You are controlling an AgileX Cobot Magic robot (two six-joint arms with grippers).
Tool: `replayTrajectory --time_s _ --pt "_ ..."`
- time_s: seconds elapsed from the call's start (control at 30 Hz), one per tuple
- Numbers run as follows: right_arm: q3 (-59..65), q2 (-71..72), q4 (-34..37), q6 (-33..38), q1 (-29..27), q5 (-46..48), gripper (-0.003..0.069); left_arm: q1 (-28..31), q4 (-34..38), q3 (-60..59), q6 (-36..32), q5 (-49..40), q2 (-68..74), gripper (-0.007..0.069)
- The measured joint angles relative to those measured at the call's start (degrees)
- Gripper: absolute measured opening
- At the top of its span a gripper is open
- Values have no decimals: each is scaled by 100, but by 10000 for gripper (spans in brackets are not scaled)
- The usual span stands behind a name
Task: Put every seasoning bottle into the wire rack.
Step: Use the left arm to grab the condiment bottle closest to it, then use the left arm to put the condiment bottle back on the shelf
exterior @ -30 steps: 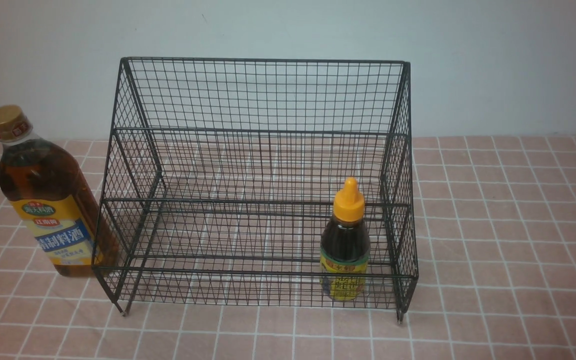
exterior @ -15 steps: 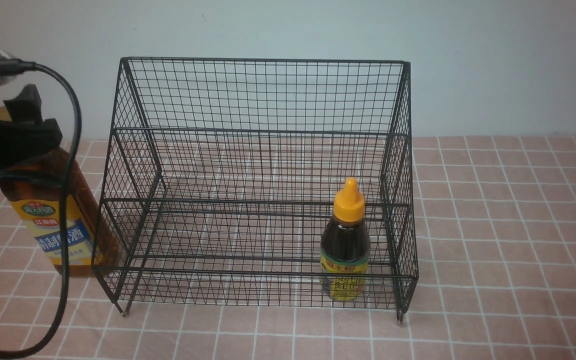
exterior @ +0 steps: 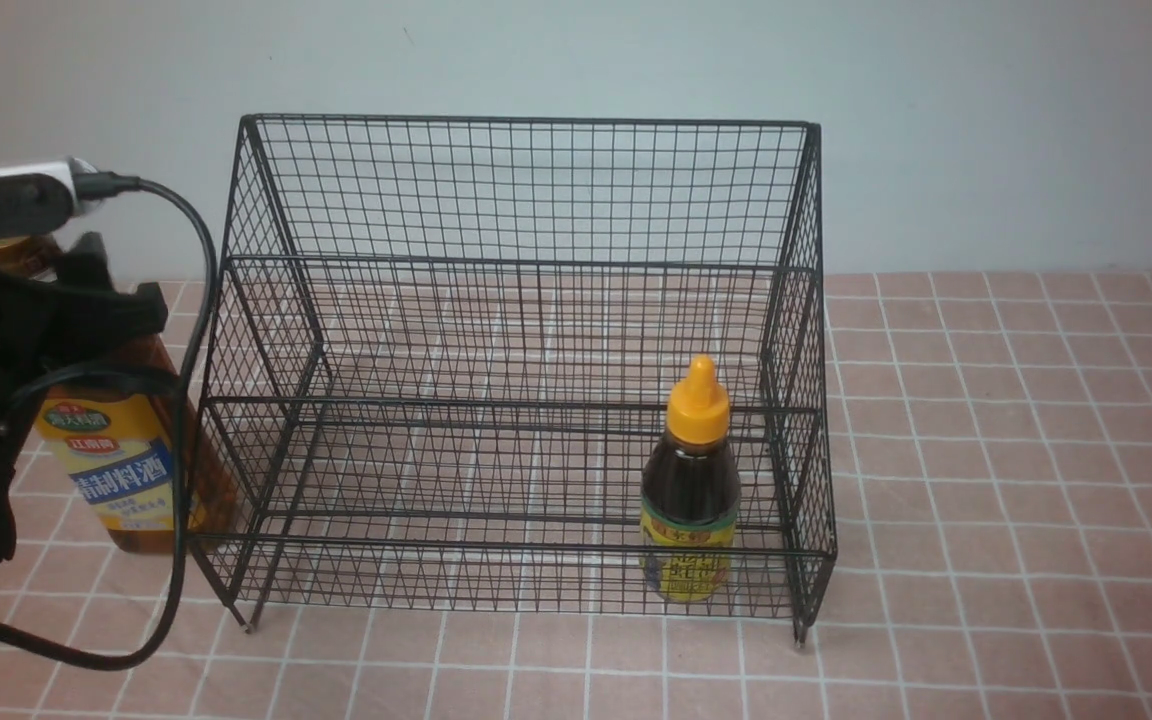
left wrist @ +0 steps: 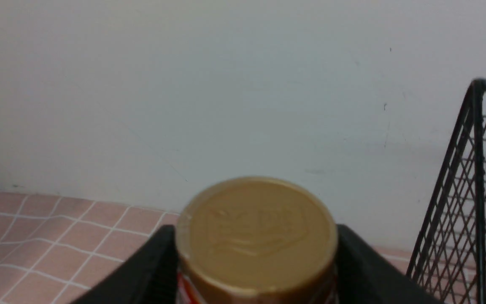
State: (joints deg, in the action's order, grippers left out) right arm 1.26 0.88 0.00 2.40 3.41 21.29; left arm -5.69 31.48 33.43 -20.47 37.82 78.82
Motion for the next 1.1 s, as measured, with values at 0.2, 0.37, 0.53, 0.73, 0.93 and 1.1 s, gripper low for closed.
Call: replayTrajectory --time_s 0.2,0.37,0.53,0.73,0.93,1.1 --pt "0 0 0 0 0 0 -13 -6 14 54 186 -39 0 308" --pt "0 0 0 0 0 0 -14 -6 171 306 -60 -882 -312 308" --pt "0 0 0 2 0 0 -14 -26 529 969 -813 -1505 -687 308" --pt "0 0 0 2 0 0 -14 -26 1196 2091 -2410 -1334 -920 308" --pt "0 0 0 2 0 0 -14 -20 1789 3115 -2966 -1631 -920 308" --pt "0 0 0 2 0 0 -14 -158 1830 3707 -2680 -2278 -884 308"
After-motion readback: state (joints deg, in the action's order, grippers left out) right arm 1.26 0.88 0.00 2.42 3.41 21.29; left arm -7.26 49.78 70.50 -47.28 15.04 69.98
